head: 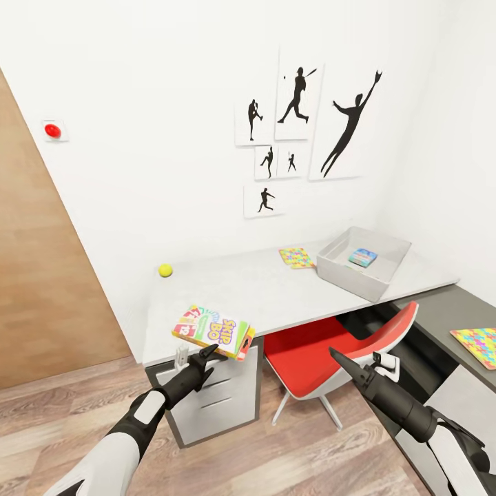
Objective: Put all the toys in the child's room - the three board games (two on the bed and one on the table), the two jigsaw puzzles on the table, and the tennis ball on the table - inside the toy box on the table in the child's room.
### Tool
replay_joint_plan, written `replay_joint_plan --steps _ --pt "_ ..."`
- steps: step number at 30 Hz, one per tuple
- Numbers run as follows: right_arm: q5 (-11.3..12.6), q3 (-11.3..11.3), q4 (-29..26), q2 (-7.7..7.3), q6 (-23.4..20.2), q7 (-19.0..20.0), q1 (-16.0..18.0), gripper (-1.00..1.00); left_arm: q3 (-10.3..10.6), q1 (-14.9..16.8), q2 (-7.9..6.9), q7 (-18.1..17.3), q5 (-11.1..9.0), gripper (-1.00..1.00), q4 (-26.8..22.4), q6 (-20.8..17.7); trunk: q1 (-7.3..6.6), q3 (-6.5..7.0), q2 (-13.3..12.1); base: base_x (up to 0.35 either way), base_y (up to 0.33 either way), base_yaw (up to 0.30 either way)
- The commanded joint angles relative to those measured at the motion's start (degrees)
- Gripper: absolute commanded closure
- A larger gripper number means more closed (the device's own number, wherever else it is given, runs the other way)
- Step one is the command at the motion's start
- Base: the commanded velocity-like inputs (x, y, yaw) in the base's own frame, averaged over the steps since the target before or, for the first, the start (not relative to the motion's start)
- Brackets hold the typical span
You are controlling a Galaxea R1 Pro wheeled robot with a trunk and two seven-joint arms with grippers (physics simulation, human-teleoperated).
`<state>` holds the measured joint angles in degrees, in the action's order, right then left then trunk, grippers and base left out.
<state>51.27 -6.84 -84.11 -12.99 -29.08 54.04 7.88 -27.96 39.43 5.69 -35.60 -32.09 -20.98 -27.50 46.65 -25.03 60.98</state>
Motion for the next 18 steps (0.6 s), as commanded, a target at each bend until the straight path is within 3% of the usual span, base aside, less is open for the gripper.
replay_joint_plan --steps 1,18 --pt "0.4 0.0 0.0 -0.02 -0.5 0.0 0.0 -1.0 -0.2 0.0 0.03 0.0 -0.2 -1.0 0.0 -0.5 0.0 -0.06 0.0 0.0 0.0 0.0" --pt "0.4 0.0 0.0 -0.02 -0.5 0.0 0.0 -1.0 -0.2 0.0 0.05 0.0 0.0 -1.0 0.0 -0.1 0.0 -0.06 0.0 0.0 -0.029 0.0"
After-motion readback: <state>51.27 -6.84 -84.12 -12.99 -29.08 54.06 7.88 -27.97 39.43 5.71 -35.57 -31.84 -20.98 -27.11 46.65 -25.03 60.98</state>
